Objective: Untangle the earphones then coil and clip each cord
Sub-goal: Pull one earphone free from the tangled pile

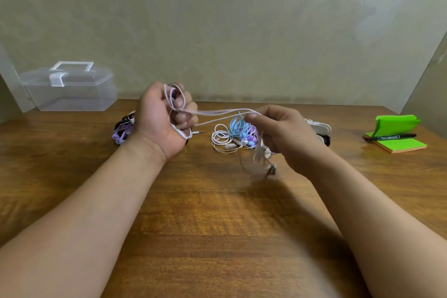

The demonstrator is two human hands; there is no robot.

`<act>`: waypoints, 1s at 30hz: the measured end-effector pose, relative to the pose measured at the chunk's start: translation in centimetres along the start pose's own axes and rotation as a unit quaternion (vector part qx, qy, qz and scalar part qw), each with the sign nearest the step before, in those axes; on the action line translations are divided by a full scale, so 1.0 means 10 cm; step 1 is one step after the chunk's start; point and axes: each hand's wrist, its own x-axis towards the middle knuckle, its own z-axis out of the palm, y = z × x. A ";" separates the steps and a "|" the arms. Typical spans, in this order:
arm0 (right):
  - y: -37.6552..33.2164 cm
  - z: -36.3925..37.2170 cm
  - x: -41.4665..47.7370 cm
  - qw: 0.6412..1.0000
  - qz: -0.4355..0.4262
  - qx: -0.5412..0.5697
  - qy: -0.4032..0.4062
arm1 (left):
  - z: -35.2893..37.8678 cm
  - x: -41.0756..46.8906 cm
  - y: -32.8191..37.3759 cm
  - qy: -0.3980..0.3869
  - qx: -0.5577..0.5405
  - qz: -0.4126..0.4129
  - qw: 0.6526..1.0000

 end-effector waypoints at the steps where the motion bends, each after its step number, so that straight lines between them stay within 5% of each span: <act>1: -0.01 0.01 -0.01 0.999 0.022 0.017 -0.027 | 0.01 0.00 -0.04 0.009 0.053 0.000 0.999; 4: -0.04 0.06 -0.05 0.992 0.061 0.066 -0.086 | 0.04 -0.06 -0.24 -0.038 0.258 -0.020 0.965; 7: -0.11 0.11 -0.07 0.978 0.079 0.149 -0.125 | 0.12 -0.18 -0.39 -0.124 0.473 -0.025 0.872; 11: -0.11 0.09 -0.01 0.969 0.100 0.204 -0.098 | 0.19 -0.23 -0.42 -0.165 0.551 -0.025 0.818; 14: -0.06 0.04 0.04 0.990 0.096 0.096 -0.044 | 0.14 -0.16 -0.36 -0.077 0.490 0.016 0.868; 18: -0.03 -0.04 0.00 0.994 0.066 0.013 -0.086 | 0.08 -0.08 -0.26 0.014 0.348 0.036 0.937; 21: -0.03 -0.06 -0.01 0.991 0.071 0.037 -0.104 | 0.01 -0.03 -0.26 0.059 0.334 0.049 0.940; 26: -0.17 -0.07 -0.04 0.953 0.069 0.251 -0.154 | -0.02 -0.01 -0.30 0.104 0.335 0.054 0.935; 30: -0.21 -0.14 -0.08 0.942 0.095 0.220 -0.237 | 0.04 -0.07 -0.31 0.049 0.345 0.037 0.937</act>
